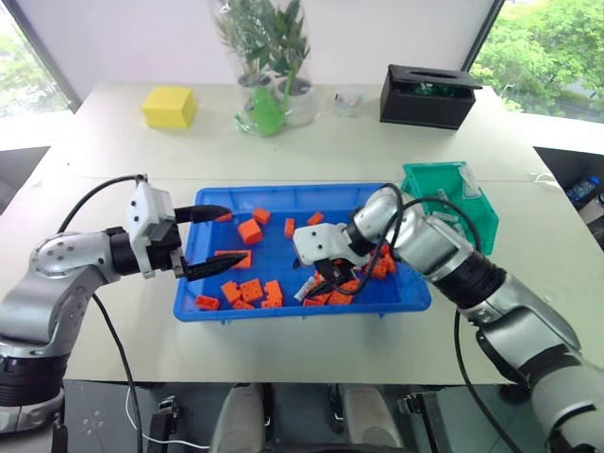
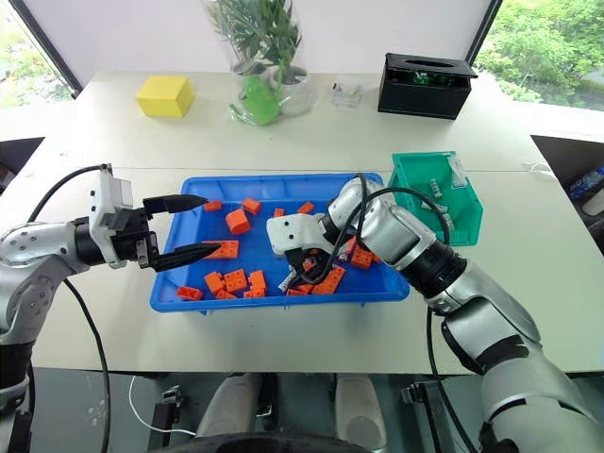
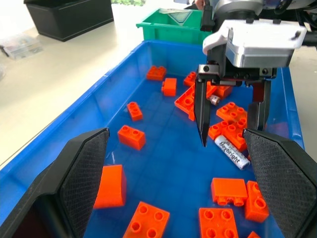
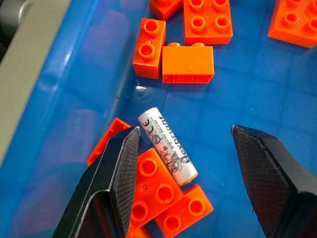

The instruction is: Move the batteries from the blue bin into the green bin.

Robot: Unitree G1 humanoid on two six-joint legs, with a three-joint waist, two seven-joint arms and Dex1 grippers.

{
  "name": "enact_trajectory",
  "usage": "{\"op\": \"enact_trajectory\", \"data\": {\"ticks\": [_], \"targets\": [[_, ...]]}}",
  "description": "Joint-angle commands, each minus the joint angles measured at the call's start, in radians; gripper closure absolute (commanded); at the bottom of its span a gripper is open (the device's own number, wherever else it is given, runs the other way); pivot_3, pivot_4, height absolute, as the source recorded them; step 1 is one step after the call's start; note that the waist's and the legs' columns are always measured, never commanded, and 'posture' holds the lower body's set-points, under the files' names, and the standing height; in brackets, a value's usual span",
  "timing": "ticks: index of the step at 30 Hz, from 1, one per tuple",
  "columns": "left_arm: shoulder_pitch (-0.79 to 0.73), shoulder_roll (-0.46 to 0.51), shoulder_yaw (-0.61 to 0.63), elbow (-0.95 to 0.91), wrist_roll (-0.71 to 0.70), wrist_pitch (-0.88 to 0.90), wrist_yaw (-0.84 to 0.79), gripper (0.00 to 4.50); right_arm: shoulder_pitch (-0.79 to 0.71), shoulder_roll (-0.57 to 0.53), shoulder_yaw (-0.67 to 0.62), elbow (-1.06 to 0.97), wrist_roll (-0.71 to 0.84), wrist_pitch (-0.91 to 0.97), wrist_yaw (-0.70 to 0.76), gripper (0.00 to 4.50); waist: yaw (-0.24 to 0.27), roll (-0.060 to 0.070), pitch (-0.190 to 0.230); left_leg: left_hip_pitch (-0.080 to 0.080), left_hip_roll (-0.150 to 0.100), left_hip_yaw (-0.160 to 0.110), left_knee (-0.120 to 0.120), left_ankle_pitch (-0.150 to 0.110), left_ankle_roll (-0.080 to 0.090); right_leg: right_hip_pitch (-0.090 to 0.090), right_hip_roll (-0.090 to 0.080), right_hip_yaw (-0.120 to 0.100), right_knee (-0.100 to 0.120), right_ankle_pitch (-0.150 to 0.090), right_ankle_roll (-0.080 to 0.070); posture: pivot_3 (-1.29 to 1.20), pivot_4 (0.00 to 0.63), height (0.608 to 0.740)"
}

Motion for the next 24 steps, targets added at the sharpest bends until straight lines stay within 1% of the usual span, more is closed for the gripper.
{"op": "enact_trajectory", "data": {"ticks": [1,5,10,11,13,15,17,18,20,24], "targets": [[-0.013,0.014,0.030,-0.024,-0.019,0.000,-0.001,0.00,0.017,0.012,0.015,0.008,-0.040,-0.063,-0.003,1.49,0.001,0.000,0.000,0.000,0.000,0.000,0.000,0.000,0.000,0.000,0.000,0.000,0.000,0.000,0.000,0.00,0.150,0.736],[-0.028,0.017,0.031,-0.015,-0.021,0.003,-0.003,0.00,0.041,0.007,0.037,0.034,-0.088,-0.153,0.006,1.49,-0.001,0.000,0.000,0.000,0.000,0.000,0.000,0.000,0.000,0.000,0.000,0.000,0.000,0.000,0.000,0.00,0.150,0.736],[-0.043,0.018,0.029,0.001,-0.019,-0.001,-0.008,0.00,0.045,0.049,0.017,0.081,-0.097,-0.156,-0.015,1.49,-0.002,-0.001,-0.001,0.001,0.000,0.000,0.000,0.000,0.000,0.001,0.000,0.000,0.000,0.000,0.000,0.00,0.150,0.736],[-0.046,0.018,0.028,0.005,-0.017,-0.004,-0.010,0.00,0.045,0.058,0.013,0.091,-0.099,-0.156,-0.020,1.73,-0.003,-0.001,-0.001,0.001,0.000,0.000,0.000,0.000,0.000,0.001,0.000,0.000,0.000,0.000,0.000,0.00,0.150,0.736],[-0.049,0.015,0.025,0.008,-0.015,-0.007,-0.011,0.00,0.047,0.071,0.002,0.097,-0.095,-0.146,-0.022,2.36,-0.005,-0.001,-0.001,0.002,0.000,0.000,0.000,0.000,0.000,0.001,0.000,0.000,0.000,0.000,0.000,0.00,0.150,0.736],[-0.050,0.013,0.020,0.011,-0.013,-0.010,-0.014,0.00,0.047,0.074,-0.019,0.081,-0.077,-0.109,-0.017,3.43,-0.004,-0.001,-0.001,0.002,0.000,0.000,0.000,0.000,0.000,0.002,0.000,0.000,0.000,0.000,0.000,0.00,0.150,0.736],[-0.051,0.010,0.014,0.016,-0.009,-0.015,-0.019,0.00,0.047,0.069,-0.041,0.056,-0.059,-0.072,-0.006,4.41,-0.003,-0.001,-0.001,0.002,0.000,0.000,0.000,0.000,0.000,0.002,0.000,0.000,0.001,0.000,0.000,0.00,0.150,0.736],[-0.051,0.009,0.011,0.019,-0.007,-0.018,-0.022,0.00,0.047,0.065,-0.051,0.044,-0.053,-0.058,-0.001,4.46,-0.003,-0.001,-0.001,0.002,0.000,0.000,0.000,0.000,0.000,0.002,0.000,0.000,0.001,0.000,0.000,0.00,0.150,0.736],[-0.055,0.004,0.000,0.024,-0.001,-0.023,-0.024,0.00,0.037,0.052,-0.110,0.005,-0.016,0.016,-0.006,4.46,0.000,-0.001,0.000,0.002,0.000,0.000,0.000,0.000,0.000,0.002,0.000,0.000,0.000,0.000,0.000,0.00,0.150,0.736],[-0.057,-0.003,-0.009,0.026,0.005,-0.027,-0.031,0.00,0.002,0.013,-0.262,-0.047,0.063,0.170,-0.047,4.46,0.001,-0.001,0.000,0.001,0.000,0.000,0.000,0.000,0.000,0.001,0.000,0.000,0.000,0.000,0.000,0.00,0.150,0.736]]}}
